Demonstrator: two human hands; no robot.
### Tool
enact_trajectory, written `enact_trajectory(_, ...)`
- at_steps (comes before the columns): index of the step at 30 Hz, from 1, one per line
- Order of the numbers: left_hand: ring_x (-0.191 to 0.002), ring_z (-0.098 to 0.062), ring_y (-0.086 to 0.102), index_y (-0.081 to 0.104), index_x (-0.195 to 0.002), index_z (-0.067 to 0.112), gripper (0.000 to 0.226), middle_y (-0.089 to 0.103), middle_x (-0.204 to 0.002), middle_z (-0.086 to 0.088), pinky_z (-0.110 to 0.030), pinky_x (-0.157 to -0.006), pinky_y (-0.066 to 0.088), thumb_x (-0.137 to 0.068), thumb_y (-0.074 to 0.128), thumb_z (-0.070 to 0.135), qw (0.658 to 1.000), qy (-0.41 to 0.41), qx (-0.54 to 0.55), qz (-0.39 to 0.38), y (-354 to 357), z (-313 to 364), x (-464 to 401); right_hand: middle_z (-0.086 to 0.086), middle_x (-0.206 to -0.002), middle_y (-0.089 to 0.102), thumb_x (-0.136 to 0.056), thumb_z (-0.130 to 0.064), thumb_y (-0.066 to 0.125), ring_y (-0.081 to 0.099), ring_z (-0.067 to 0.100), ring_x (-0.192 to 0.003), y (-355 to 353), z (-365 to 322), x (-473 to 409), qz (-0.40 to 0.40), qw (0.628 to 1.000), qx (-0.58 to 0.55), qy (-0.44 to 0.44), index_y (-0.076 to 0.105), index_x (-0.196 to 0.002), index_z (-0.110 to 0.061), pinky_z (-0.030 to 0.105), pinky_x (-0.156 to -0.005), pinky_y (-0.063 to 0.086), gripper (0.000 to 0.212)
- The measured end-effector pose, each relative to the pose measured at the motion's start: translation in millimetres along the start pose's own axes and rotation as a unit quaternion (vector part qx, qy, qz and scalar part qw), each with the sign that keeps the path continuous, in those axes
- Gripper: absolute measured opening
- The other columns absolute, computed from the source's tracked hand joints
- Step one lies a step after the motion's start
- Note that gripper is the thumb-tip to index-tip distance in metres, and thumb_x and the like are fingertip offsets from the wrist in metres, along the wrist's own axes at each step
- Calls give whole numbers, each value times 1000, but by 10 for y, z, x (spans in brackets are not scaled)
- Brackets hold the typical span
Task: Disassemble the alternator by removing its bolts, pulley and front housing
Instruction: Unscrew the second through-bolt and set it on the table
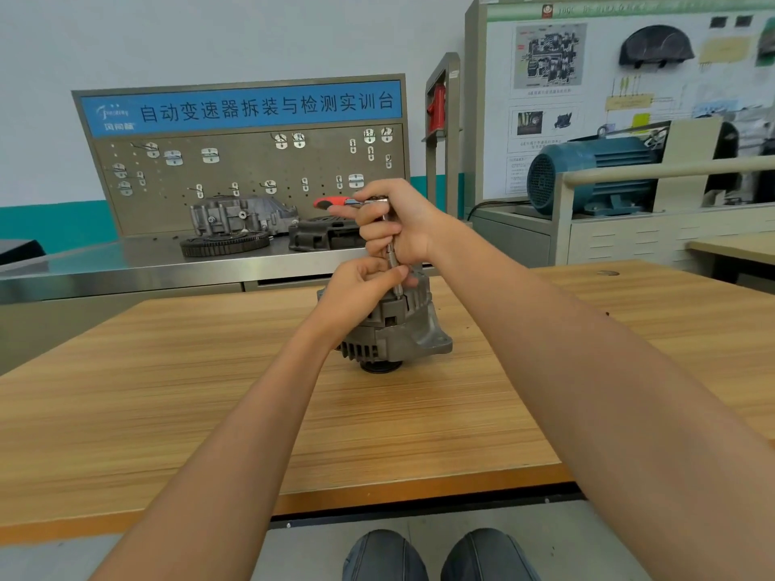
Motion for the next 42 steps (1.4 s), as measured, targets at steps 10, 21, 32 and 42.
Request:
enact_trajectory(10, -89, -5, 67, 71, -82, 26, 18, 75, -88, 9, -19, -80, 49, -92, 58, 20, 1000, 11, 12, -13, 0, -11, -10, -9, -36, 32, -93, -21, 38, 21, 4, -31, -32, 8, 47, -14, 999, -32, 6, 55, -115, 2, 17, -49, 9, 36)
enact_trajectory(21, -73, -13, 66, 74, -75, 30, 27, 73, -77, 5, -22, -74, 49, -92, 58, 17, 1000, 13, -9, -1, -6, 9, 29, -4, -59, 47, -95, -15, 37, 32, 6, -42, 41, 40, 75, 310, 938, -38, -150, 44, -86, -12, 18, -43, 25, 12)
enact_trajectory(32, -81, -25, 58, 71, -85, 21, 14, 70, -94, -22, -42, -79, 47, -91, 59, 18, 1000, -1, 9, 16, 2, 3, 22, 0, -66, 48, -96, -15, 36, 33, 9, -45, 39, 27, -33, 362, 917, -31, -163, 38, -75, -12, 20, -44, 28, 21)
enact_trajectory(42, -101, -16, 65, 73, -87, 22, 17, 74, -94, 4, -36, -98, 47, -93, 57, 21, 1000, -4, 24, -4, 0, -24, -8, -10, -36, 31, -95, -23, 36, 19, 4, -32, -17, -12, 16, 51, 998, -19, 18, 56, -116, 5, 19, -49, 13, 40)
Point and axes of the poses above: each hand's wrist, its own x-axis away from the middle knuckle, its own y-axis out of the palm, z = x × y, the point moved 3 cm from there along -x, towards the middle knuckle
